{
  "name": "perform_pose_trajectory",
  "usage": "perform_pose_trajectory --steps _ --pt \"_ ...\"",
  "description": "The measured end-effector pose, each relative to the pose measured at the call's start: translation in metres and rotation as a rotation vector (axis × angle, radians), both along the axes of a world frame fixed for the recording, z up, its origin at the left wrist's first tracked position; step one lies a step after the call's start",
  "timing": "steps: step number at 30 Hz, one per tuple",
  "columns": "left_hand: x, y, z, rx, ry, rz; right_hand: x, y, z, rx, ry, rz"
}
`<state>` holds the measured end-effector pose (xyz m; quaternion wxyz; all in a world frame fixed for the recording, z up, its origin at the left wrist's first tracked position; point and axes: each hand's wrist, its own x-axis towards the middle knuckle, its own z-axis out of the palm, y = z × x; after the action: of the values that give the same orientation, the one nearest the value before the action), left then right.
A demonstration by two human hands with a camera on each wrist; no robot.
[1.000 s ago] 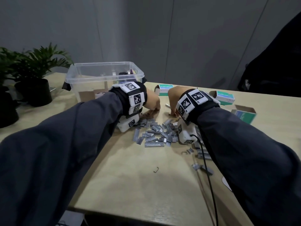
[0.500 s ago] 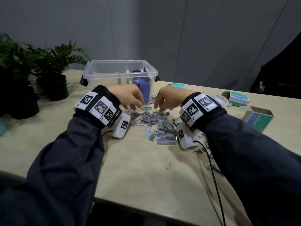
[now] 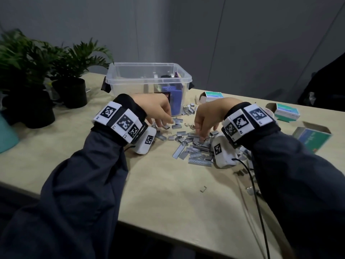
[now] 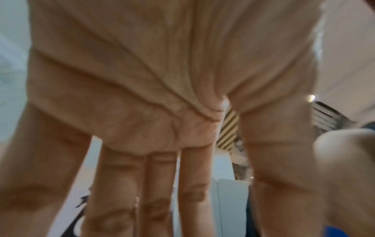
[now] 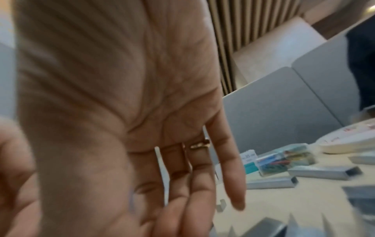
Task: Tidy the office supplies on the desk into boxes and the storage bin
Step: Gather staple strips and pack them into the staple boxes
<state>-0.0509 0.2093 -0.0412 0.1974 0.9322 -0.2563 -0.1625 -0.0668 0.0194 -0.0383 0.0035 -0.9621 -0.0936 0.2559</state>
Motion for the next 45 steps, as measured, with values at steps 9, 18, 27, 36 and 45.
perform_pose_trajectory --steps 9,18,27,36,45 --pt "-0.018 -0.033 0.003 0.229 0.060 -0.144 -0.011 -0.029 -0.002 0.314 -0.179 -0.180" --pt "-0.021 -0.061 -0.003 0.504 0.018 -0.155 -0.014 -0.040 -0.001 0.486 -0.369 -0.329" --pt "-0.021 -0.066 -0.003 0.515 0.013 -0.177 -0.021 -0.055 0.010 0.597 -0.425 -0.338" --pt "-0.004 -0.030 0.014 -0.013 0.216 -0.102 -0.030 -0.063 0.022 0.874 -0.360 -0.350" --pt "0.009 -0.030 0.019 -0.600 0.287 0.131 -0.027 -0.063 0.017 0.961 -0.444 -0.390"
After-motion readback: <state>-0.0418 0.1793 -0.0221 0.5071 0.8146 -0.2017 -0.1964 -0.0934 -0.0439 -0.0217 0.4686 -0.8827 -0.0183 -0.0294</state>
